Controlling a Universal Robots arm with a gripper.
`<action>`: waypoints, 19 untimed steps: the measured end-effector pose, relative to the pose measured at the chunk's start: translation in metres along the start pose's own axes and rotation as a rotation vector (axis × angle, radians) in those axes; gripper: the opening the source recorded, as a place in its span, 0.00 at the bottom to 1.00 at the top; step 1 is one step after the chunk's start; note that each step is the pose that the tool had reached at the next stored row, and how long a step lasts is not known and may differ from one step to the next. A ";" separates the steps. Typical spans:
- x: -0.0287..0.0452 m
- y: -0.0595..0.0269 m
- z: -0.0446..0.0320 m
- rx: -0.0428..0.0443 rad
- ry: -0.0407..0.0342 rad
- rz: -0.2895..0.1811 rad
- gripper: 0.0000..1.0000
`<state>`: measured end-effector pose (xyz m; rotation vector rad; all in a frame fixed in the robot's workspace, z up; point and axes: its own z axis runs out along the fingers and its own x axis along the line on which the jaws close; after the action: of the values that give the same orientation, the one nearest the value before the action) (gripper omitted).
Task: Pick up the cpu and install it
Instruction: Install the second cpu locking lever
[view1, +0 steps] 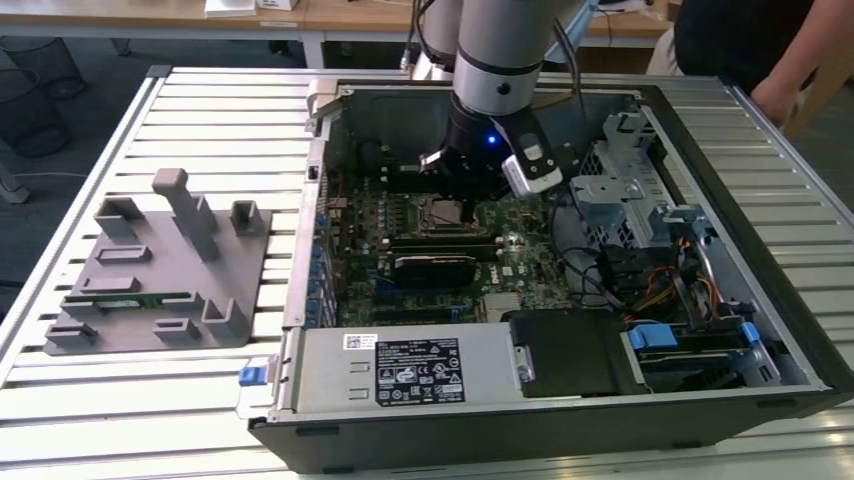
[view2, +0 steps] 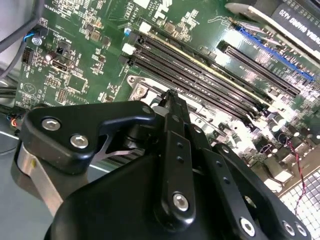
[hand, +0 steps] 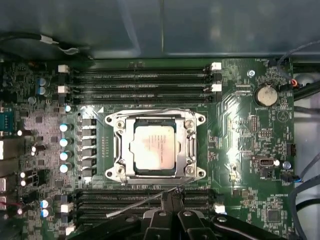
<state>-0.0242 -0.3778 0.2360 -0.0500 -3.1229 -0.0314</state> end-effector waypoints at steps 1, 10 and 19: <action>0.0000 0.0000 0.0000 0.0000 0.0002 0.000 0.11; -0.0004 -0.0033 -0.0001 0.0002 0.0146 0.000 0.11; 0.0094 -0.0099 0.0009 -0.0001 0.0251 0.000 0.11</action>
<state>-0.0339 -0.3874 0.2350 -0.0494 -3.0978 -0.0319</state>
